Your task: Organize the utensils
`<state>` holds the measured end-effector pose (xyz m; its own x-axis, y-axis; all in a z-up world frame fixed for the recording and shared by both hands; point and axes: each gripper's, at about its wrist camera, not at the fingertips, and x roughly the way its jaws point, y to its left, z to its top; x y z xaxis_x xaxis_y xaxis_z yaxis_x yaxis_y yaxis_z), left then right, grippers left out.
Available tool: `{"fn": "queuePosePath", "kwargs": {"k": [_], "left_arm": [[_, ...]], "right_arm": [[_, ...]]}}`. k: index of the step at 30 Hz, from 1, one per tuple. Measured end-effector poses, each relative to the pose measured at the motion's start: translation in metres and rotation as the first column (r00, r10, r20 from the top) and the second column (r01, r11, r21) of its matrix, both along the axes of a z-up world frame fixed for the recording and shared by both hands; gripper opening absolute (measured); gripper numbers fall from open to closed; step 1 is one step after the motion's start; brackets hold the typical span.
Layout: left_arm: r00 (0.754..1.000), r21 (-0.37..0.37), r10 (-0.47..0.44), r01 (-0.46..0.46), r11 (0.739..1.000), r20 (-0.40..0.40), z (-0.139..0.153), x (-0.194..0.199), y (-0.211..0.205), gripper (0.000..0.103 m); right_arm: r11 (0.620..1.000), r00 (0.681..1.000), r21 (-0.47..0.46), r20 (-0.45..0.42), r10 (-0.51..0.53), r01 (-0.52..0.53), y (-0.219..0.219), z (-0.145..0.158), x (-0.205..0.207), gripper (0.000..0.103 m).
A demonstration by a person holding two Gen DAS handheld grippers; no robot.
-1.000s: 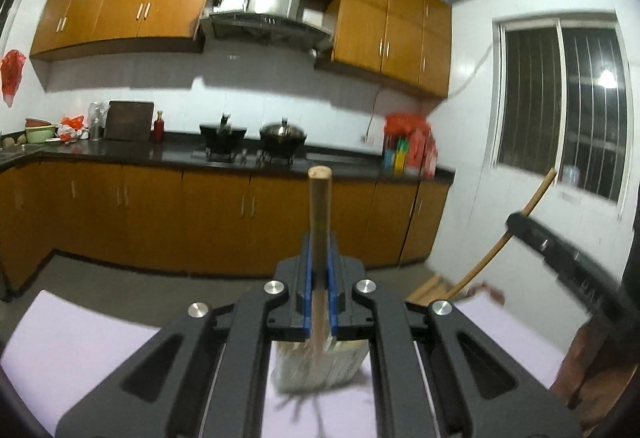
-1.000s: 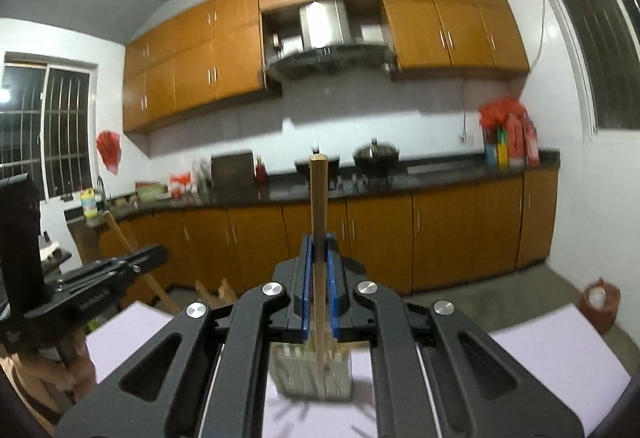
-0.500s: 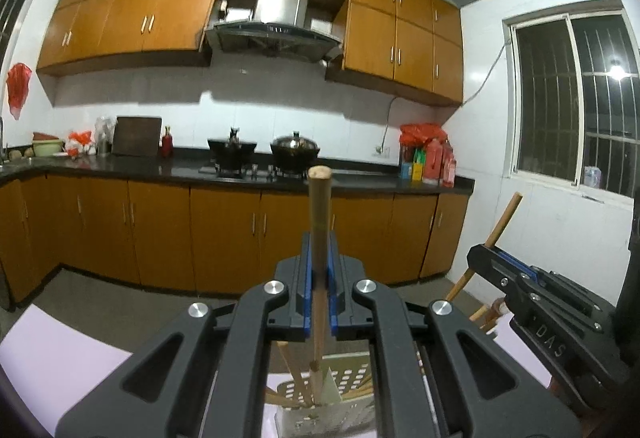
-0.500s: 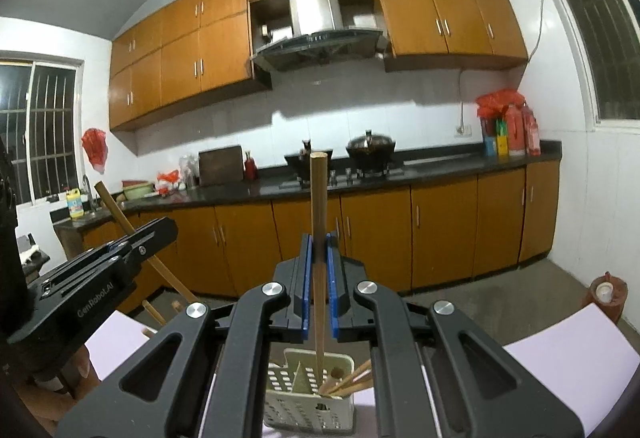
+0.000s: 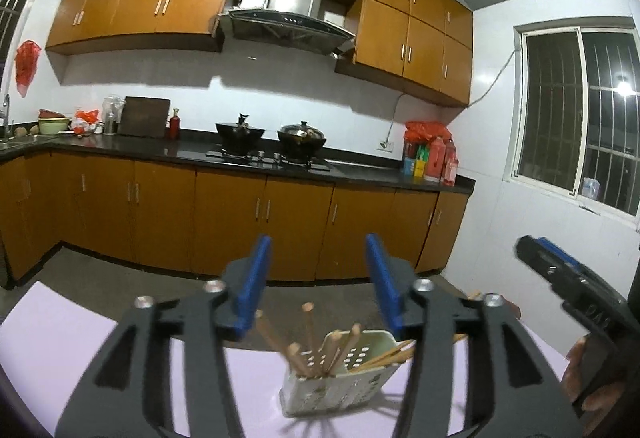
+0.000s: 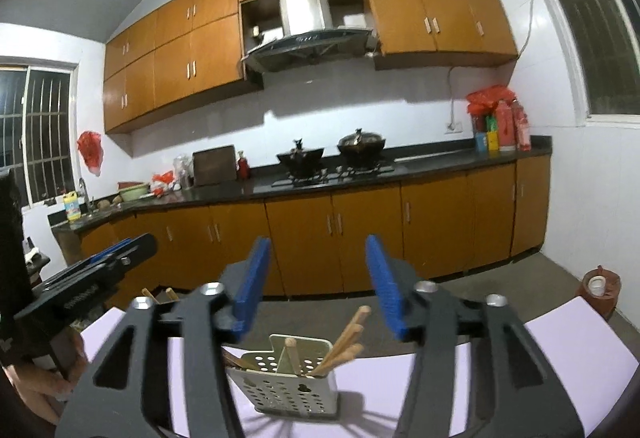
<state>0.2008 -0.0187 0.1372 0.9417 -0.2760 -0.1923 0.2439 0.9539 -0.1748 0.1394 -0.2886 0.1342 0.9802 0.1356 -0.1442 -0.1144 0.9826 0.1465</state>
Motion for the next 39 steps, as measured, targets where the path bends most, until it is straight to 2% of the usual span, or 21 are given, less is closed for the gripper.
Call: {"fn": "queuePosePath", "kwargs": {"k": [1,2,3,5,6,10,14,20,26,30,33,39], "left_arm": [[1.0,0.007,0.01,-0.01,1.0,0.003,0.001,-0.01,0.005,0.068],[1.0,0.017,0.015,-0.015,1.0,0.008,0.001,-0.021,0.007,0.077],[1.0,0.034,0.027,-0.027,0.999,0.017,0.001,-0.033,0.01,0.082],[0.998,0.078,0.05,-0.052,0.996,0.033,-0.003,-0.059,0.015,0.096],[0.997,0.096,0.058,-0.062,0.993,0.041,-0.006,-0.07,0.016,0.098],[0.994,0.159,0.106,-0.109,0.981,0.025,-0.022,-0.111,0.02,0.099],[0.992,0.188,0.126,-0.121,0.975,-0.017,-0.049,-0.147,0.025,0.099],[0.983,0.203,0.158,-0.137,0.97,-0.094,-0.088,-0.178,0.029,0.099],[0.976,0.215,0.158,-0.123,0.969,-0.153,-0.12,-0.185,0.026,0.099],[0.973,0.24,0.161,-0.118,0.964,-0.168,-0.137,-0.187,0.02,0.099],[0.97,0.258,0.164,-0.114,0.959,-0.178,-0.147,-0.188,0.016,0.099],[0.966,0.249,0.154,-0.101,0.963,-0.206,-0.151,-0.184,0.016,0.099]], "right_arm": [[1.0,1.0,-0.008,0.007,-0.008,0.008,-0.001,0.002,-0.008,0.074],[0.999,1.0,-0.029,0.012,-0.023,0.023,0.001,0.002,-0.021,0.083],[0.998,0.999,-0.048,0.015,-0.033,0.034,0.002,0.002,-0.028,0.093],[0.993,0.998,-0.097,0.034,-0.06,0.063,0.008,0.0,-0.046,0.1],[0.989,0.996,-0.129,0.046,-0.073,0.078,0.013,-0.003,-0.058,0.101],[0.974,0.995,-0.204,0.044,-0.095,0.102,0.031,-0.017,-0.092,0.101],[0.976,0.996,-0.202,-0.03,-0.085,0.077,0.038,-0.037,-0.113,0.101],[0.974,0.988,-0.214,-0.118,-0.102,0.075,0.044,-0.073,-0.135,0.101],[0.973,0.969,-0.222,-0.218,-0.115,0.065,0.043,-0.106,-0.142,0.101],[0.975,0.959,-0.211,-0.254,-0.127,0.073,0.039,-0.122,-0.145,0.101],[0.979,0.952,-0.192,-0.28,-0.123,0.07,0.034,-0.127,-0.142,0.101],[0.985,0.948,-0.154,-0.298,-0.116,0.073,0.029,-0.132,-0.142,0.101]]}}
